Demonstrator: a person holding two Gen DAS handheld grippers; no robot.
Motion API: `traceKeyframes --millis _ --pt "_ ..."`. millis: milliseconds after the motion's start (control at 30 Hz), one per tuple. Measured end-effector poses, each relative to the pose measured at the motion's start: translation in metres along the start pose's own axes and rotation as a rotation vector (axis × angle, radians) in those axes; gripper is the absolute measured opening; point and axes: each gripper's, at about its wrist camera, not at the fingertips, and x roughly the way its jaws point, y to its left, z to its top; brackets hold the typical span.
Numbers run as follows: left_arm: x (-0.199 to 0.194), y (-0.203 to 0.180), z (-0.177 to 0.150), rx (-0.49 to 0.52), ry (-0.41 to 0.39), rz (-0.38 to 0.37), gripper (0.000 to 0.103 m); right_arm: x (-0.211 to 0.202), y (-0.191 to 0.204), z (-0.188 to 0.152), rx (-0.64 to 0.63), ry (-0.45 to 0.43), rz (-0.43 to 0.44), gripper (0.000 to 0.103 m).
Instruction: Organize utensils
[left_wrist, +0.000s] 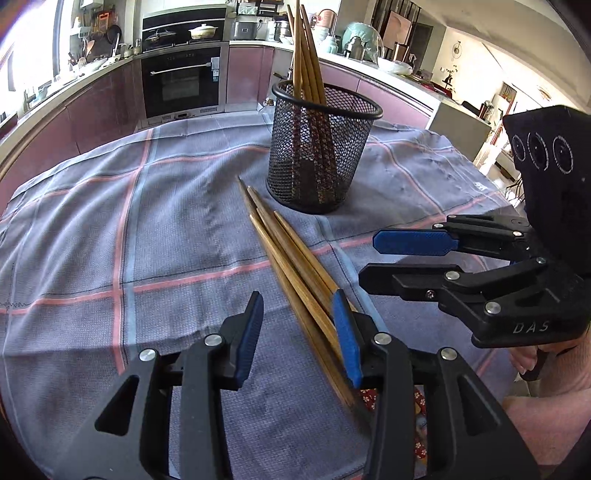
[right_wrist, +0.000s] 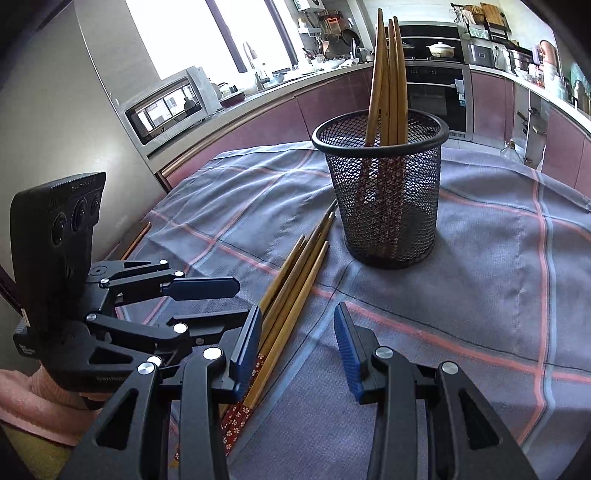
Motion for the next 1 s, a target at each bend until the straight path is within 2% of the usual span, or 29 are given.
traceKeyframes --millis 133,333,533,1000 --pt "0.005 0.003 -0.004 -0.009 0.021 -0.008 0.038 0.001 -0.001 -0.001 -0.003 0.007 -0.004 0.038" --pt "0.007 0.016 -0.006 -0.043 0.032 -0.036 0.028 0.007 0.002 -0.003 -0.01 0.021 -0.012 0.038" --pt "0.006 0.025 -0.006 -0.065 0.033 -0.061 0.023 0.012 0.004 -0.005 -0.021 0.041 -0.033 0.038" --pt "0.005 0.032 -0.009 -0.09 0.029 -0.067 0.02 0.02 0.007 -0.005 -0.032 0.059 -0.069 0.03"
